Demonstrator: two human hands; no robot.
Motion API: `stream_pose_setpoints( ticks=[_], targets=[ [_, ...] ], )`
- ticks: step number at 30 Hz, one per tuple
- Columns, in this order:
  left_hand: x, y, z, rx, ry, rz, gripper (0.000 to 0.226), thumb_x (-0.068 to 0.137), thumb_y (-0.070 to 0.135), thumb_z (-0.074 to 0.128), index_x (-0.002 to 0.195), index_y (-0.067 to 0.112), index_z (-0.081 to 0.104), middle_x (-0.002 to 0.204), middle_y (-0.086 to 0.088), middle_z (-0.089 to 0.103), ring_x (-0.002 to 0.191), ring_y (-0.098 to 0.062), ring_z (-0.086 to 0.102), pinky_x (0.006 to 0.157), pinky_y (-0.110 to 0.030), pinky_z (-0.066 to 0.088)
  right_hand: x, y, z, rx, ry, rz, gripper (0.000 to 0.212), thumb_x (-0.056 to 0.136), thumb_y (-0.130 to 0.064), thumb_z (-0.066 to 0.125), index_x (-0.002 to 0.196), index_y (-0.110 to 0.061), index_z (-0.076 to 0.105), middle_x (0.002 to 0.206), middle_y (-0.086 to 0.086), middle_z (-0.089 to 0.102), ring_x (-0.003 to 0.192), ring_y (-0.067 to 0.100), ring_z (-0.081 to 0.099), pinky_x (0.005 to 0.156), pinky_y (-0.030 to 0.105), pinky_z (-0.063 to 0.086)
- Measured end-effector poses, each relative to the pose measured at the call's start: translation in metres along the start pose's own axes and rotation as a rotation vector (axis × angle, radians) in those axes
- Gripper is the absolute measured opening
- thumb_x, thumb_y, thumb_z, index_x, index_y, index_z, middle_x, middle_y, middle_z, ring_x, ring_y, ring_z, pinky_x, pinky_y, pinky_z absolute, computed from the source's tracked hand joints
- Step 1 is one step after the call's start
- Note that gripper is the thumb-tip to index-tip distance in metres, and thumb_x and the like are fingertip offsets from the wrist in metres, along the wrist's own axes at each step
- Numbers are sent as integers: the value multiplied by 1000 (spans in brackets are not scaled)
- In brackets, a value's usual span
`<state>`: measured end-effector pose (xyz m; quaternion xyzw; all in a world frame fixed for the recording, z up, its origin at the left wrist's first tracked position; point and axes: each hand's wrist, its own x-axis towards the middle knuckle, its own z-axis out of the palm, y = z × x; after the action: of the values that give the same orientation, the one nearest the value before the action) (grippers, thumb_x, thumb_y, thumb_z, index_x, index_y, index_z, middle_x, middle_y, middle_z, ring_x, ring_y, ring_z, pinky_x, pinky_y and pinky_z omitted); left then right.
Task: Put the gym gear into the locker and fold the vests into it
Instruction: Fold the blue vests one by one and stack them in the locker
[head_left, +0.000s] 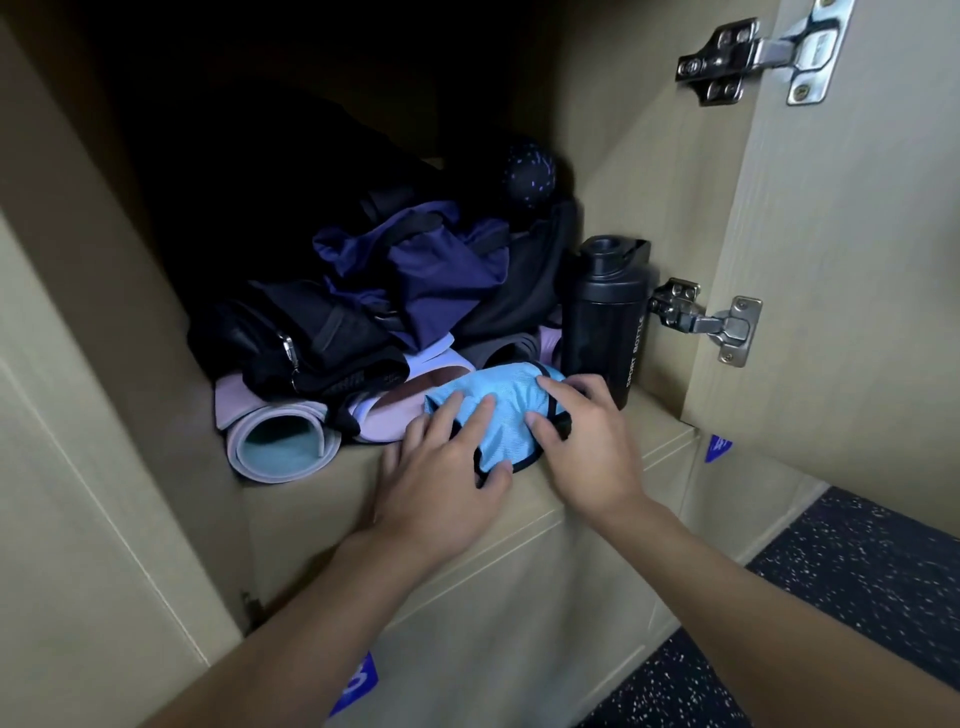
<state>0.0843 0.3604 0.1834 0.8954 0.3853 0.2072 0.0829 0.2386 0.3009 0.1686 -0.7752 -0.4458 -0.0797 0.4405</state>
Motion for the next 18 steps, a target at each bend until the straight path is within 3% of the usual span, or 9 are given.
stream_pose_setpoints(
  ticks=[4, 7, 11, 13, 15, 18],
  targets=[
    [-3, -3, -8, 24, -94, 28, 68, 96, 57, 40, 155, 48, 6, 165, 17, 2, 150, -10, 5, 118, -38, 8, -2, -1, -2, 33, 14, 33, 40, 94, -40, 61, 132, -30, 61, 129, -13, 52, 107, 15, 58, 89, 37, 50],
    [-6, -5, -11, 5, -92, 46, 64, 95, 55, 43, 153, 49, 16, 163, 21, 10, 148, -5, 10, 117, -35, 9, -5, -5, -4, 31, 28, 34, 41, 95, -51, 53, 128, -30, 63, 128, -13, 53, 106, 15, 59, 90, 38, 50],
    [-8, -6, -9, -78, -39, 57, 53, 95, 54, 43, 147, 47, 34, 156, 26, 27, 143, -4, 21, 117, -33, 12, -8, -10, -7, -15, -10, 70, 50, 83, -65, 59, 120, -32, 55, 117, -14, 45, 94, 17, 59, 85, 36, 47],
    [-4, -5, -8, -152, 26, 26, 49, 95, 58, 37, 140, 44, 45, 148, 26, 40, 139, -6, 29, 115, -33, 18, -8, -9, -9, -41, -31, 47, 54, 81, -66, 60, 125, -36, 50, 113, -14, 40, 94, 18, 57, 86, 35, 44],
    [0, -5, -6, -155, 131, -17, 57, 88, 61, 29, 137, 42, 51, 143, 20, 48, 134, -10, 33, 111, -35, 20, -8, -8, -11, -80, -74, 11, 60, 84, -65, 57, 138, -43, 42, 116, -13, 37, 102, 16, 52, 92, 34, 41],
    [6, -9, -2, -104, 220, -38, 57, 89, 59, 35, 134, 33, 60, 149, 8, 41, 137, -18, 29, 112, -41, 20, -8, -8, -11, -166, -106, -28, 68, 85, -70, 51, 145, -40, 41, 139, -8, 30, 124, 17, 42, 107, 38, 33]
  ],
)
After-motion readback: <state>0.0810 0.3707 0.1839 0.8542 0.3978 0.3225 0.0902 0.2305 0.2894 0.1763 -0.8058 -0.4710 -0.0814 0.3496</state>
